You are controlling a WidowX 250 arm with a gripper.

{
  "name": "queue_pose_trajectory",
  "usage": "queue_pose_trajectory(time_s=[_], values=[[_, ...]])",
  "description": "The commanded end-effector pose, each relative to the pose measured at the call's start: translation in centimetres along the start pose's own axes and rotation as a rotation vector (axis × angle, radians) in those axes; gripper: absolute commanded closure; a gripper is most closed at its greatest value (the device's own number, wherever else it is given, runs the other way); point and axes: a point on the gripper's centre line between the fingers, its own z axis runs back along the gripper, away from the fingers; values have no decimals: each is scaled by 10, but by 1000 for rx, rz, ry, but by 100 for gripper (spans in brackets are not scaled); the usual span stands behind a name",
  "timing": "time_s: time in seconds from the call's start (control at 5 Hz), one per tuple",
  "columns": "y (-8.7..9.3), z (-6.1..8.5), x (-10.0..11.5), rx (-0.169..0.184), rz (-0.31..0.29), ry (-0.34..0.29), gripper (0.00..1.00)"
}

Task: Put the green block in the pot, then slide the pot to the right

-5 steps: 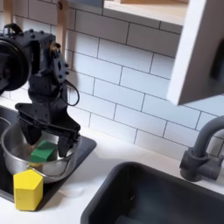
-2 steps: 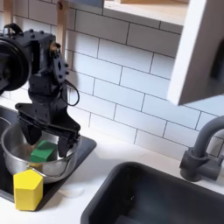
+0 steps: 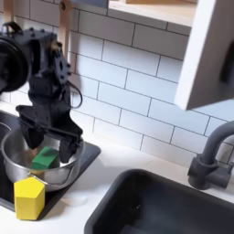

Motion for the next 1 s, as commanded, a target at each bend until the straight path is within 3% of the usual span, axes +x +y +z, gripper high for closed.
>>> queue_pose_trajectory(time_s=[0.0,0.2,0.4,0.6,0.8], values=[[6,34,-9,-16,-10,-56,0],[-2,45,-22,-35,-30,-60,0],[-14,47,-61,-62,-66,-17,0],[-28,54,-93,-64,-119,0,0],[-37,61,-116,-66,-134,5,0]])
